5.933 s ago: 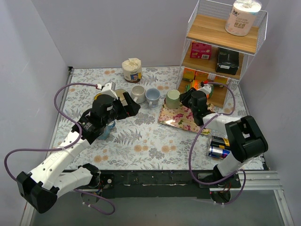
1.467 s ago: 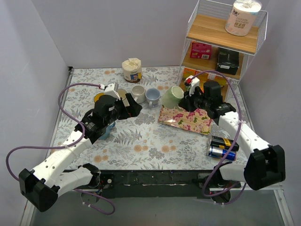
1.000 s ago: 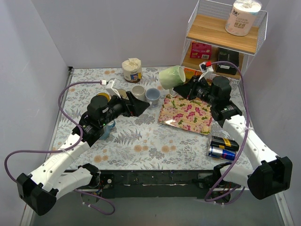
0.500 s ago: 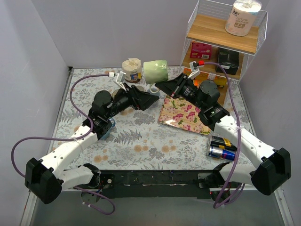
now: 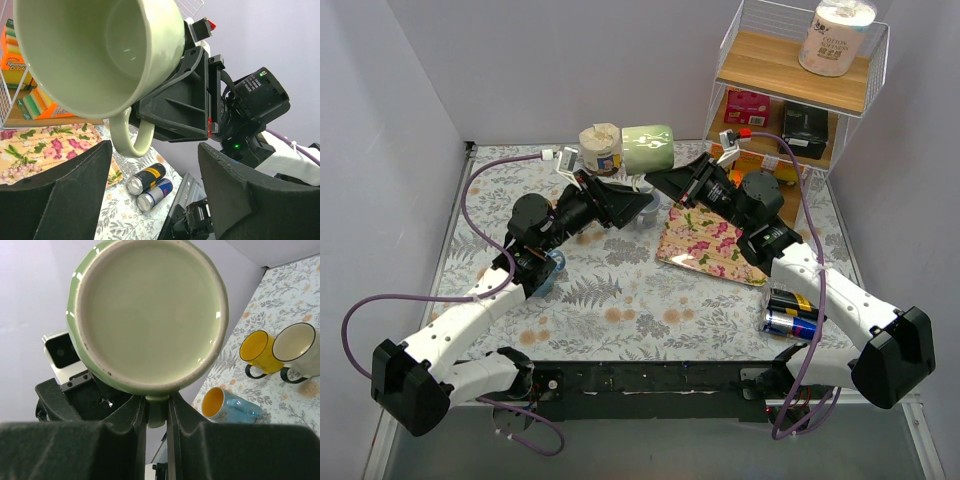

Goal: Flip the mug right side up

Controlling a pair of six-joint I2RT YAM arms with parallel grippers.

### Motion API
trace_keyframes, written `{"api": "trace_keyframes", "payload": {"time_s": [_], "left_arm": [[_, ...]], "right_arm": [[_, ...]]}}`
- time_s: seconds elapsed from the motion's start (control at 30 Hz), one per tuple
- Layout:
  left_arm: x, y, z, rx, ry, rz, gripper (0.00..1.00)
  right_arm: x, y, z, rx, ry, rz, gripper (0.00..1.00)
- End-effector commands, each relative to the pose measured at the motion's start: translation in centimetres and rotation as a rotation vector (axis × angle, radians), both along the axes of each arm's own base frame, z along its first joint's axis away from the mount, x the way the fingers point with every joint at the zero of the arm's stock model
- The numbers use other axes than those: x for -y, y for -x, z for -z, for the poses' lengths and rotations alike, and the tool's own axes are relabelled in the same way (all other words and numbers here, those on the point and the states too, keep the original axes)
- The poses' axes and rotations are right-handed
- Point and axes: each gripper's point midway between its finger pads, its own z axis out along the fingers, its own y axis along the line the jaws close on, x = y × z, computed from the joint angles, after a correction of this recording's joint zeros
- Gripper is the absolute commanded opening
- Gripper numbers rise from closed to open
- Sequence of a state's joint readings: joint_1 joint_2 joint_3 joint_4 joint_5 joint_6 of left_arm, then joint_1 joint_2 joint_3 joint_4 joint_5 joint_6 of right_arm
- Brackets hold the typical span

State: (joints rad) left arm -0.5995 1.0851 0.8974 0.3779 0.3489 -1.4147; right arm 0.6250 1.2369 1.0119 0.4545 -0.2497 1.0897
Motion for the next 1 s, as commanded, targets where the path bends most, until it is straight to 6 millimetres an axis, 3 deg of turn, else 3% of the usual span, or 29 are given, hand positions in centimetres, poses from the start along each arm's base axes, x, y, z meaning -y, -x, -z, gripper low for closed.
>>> {"api": "trace_keyframes", "payload": {"time_s": [0.0, 0.33, 0.43, 0.47, 0.73, 0.83, 0.87, 0.93, 0.97], "left_arm": [[0.0, 0.4, -2.4, 0.046, 0.033, 0.013, 0.67], [0.3, 0.9, -4.3, 0.064, 0.060, 0.065, 0.28], [0.3, 0.8, -4.0, 0.052, 0.055, 0.067, 0.03], [0.3, 0.7, -4.0, 0.052, 0.055, 0.062, 0.00], [-0.8, -0.4, -3.8, 0.025, 0.029, -0.037, 0.00], [-1.3, -0.9, -3.3, -0.015, 0.011, -0.081, 0.00], [-1.8, -1.4, -3.3, -0.026, 0.010, -0.120, 0.00], [-2.3, -2.0, -2.3, -0.063, -0.030, -0.165, 0.00], [-2.8, -2.5, -2.1, -0.077, -0.044, -0.208, 0.00]], "right_arm": [[0.6, 2.3, -7.7, 0.190, -0.177, -0.053, 0.01], [0.2, 3.7, -7.1, 0.179, -0.166, -0.125, 0.01], [0.2, 3.8, -6.9, 0.172, -0.155, -0.128, 0.01], [0.1, 3.9, -6.9, 0.171, -0.150, -0.132, 0.01], [0.0, 3.9, -4.9, 0.155, -0.094, -0.137, 0.01], [-0.1, 3.6, -3.7, 0.125, -0.077, -0.126, 0.23], [-0.1, 3.2, -2.7, 0.087, -0.051, -0.112, 0.44], [0.1, 3.0, -1.8, 0.070, 0.002, -0.088, 0.54], [0.4, 2.4, 0.8, 0.014, 0.099, -0.053, 0.64]]}}
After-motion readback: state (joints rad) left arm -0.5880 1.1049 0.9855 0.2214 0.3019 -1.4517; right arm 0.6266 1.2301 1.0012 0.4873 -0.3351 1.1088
